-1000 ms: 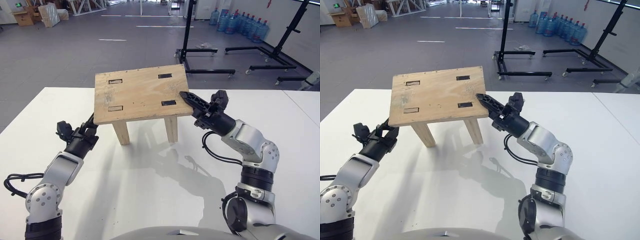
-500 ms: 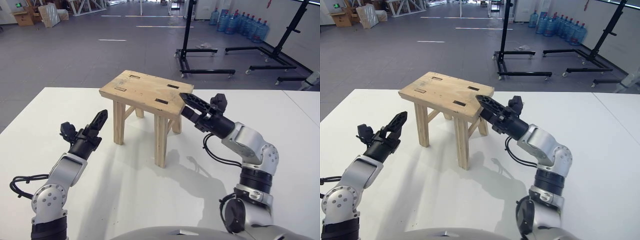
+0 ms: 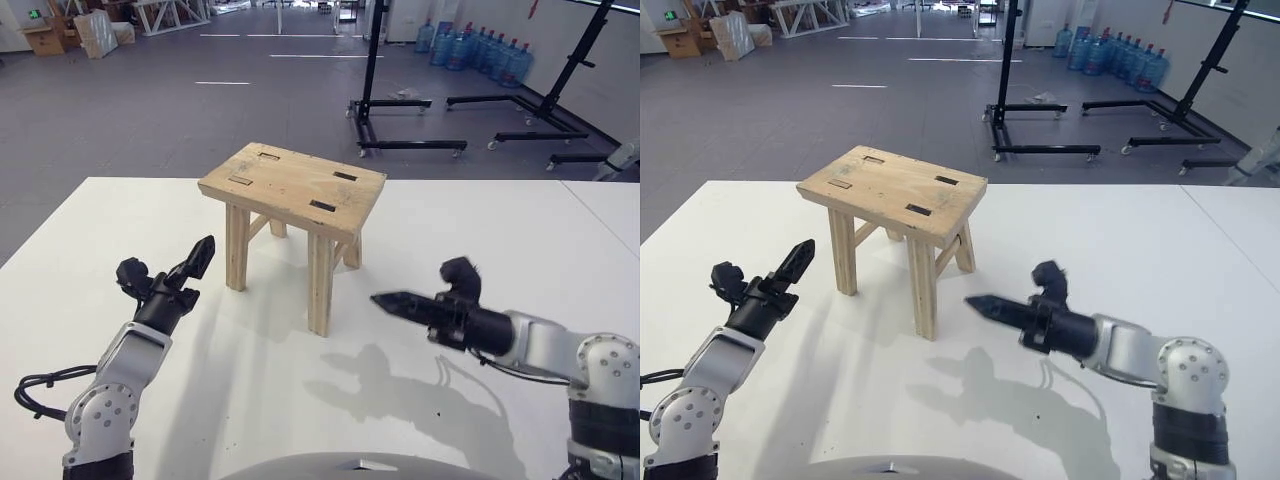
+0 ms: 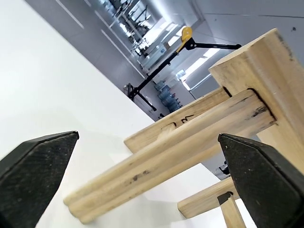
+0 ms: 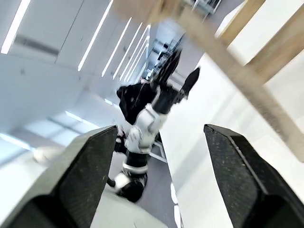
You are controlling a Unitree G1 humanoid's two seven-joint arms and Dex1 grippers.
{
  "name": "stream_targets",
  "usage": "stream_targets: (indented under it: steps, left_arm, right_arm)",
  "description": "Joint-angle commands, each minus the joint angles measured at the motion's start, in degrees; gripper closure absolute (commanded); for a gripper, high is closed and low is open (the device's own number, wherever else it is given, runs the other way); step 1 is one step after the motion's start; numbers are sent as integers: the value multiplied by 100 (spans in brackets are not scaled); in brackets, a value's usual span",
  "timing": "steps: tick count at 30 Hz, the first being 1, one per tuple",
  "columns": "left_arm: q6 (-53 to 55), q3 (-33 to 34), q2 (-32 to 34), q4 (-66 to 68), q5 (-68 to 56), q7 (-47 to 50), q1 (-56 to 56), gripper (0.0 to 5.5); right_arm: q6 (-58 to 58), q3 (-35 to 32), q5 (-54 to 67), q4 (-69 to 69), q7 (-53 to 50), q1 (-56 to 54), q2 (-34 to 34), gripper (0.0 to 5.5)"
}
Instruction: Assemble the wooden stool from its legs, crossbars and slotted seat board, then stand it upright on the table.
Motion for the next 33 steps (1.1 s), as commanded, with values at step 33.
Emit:
stream_targets:
  steps: [33]
  left_arm:
    - [-4579,-1674,-1242,2258,6659,44,-1706,10]
  right_arm:
    - [-10577,1601,-9396,4211,-2653,-2174,2963,218]
